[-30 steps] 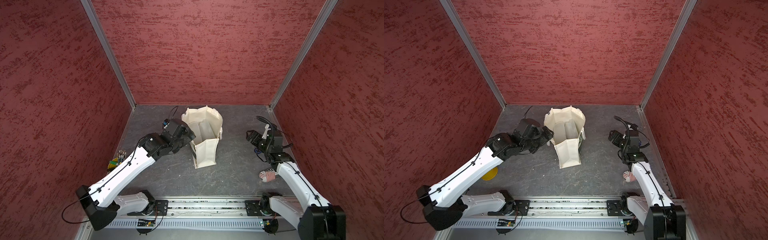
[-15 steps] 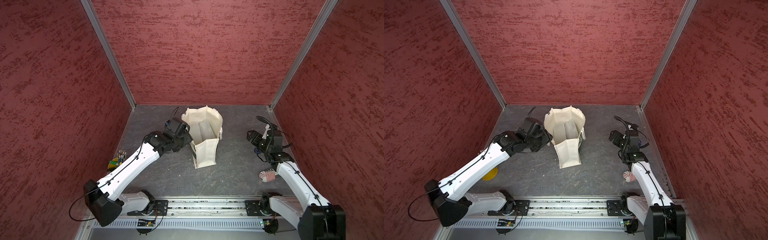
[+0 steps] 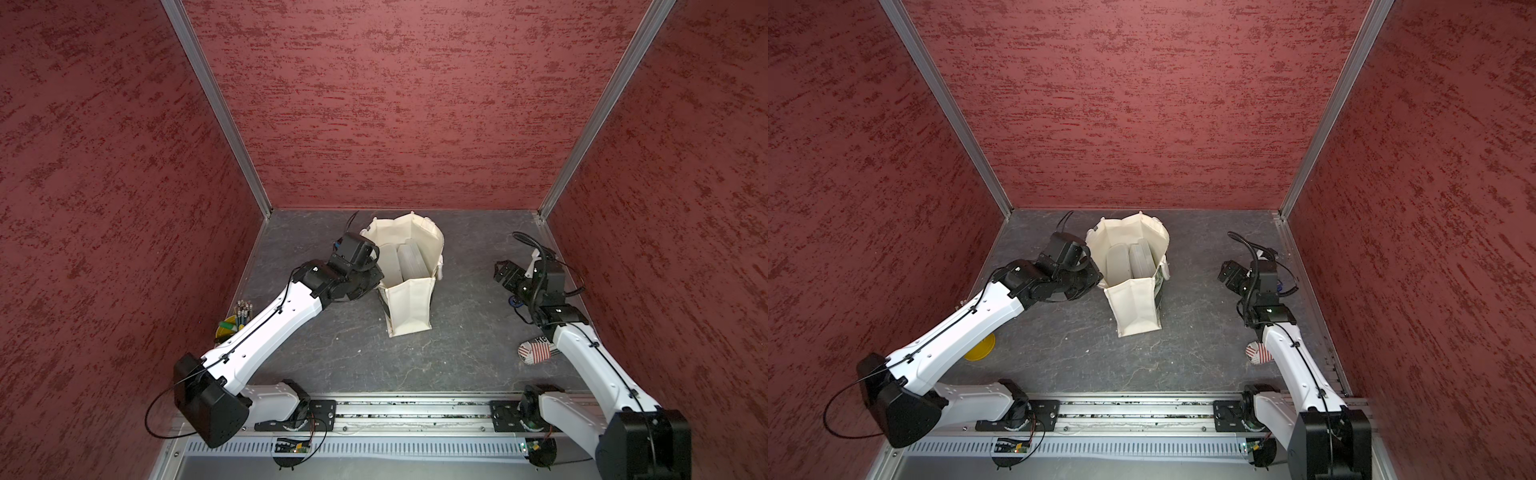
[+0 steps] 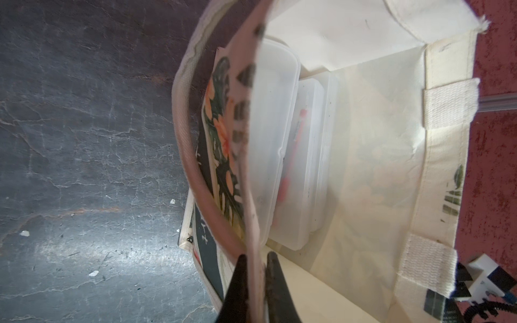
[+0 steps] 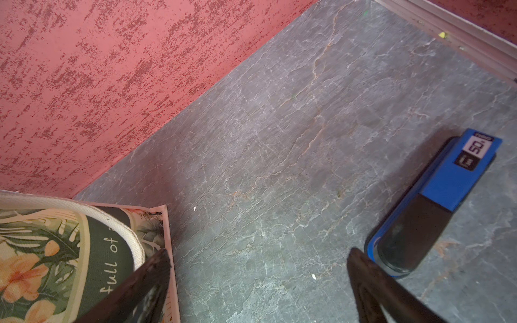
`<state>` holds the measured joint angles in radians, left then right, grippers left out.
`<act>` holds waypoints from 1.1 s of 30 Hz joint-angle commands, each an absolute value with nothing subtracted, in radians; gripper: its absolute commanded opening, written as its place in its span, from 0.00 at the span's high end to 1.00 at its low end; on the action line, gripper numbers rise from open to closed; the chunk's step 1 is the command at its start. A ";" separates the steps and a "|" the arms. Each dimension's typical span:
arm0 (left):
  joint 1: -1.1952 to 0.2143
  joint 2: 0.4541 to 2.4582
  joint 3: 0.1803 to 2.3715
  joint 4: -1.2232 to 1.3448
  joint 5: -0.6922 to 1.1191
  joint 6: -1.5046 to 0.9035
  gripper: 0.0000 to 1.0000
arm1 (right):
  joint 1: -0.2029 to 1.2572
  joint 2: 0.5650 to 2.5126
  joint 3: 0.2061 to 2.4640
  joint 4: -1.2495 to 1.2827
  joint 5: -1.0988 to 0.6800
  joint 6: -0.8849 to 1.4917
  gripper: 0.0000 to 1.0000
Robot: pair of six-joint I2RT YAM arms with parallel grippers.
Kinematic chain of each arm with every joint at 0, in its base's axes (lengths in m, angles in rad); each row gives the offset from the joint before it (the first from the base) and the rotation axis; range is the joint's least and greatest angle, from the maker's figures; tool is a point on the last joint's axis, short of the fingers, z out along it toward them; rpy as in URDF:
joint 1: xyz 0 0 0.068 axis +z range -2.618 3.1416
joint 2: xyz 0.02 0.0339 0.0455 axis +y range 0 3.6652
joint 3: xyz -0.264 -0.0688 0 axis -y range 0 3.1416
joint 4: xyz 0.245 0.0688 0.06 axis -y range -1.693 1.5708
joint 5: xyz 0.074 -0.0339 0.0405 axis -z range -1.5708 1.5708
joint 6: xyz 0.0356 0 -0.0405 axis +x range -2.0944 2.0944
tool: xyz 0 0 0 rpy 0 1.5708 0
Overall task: Take out the pencil case from the canvas bag
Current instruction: Pick up the canvas bag from the center of the board.
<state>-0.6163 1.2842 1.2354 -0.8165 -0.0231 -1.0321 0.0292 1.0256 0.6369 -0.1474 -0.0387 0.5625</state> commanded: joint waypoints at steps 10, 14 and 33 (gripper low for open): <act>-0.605 1.254 1.188 -0.754 -0.044 -0.941 1.00 | 0.032 1.030 0.652 -0.118 -0.059 0.605 0.01; -0.608 1.235 1.165 -0.717 -0.094 -0.846 1.00 | 0.033 1.044 0.642 -0.110 -0.097 0.624 0.01; -0.601 1.236 1.386 -0.687 -0.175 -0.258 1.00 | 0.032 0.996 0.647 -0.134 -0.138 0.645 0.01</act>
<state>-0.6052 1.2652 1.3190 -0.8455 -0.1734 -0.4408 0.0292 1.0164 0.6106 -0.1257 -0.1158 0.6300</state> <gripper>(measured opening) 0.107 0.989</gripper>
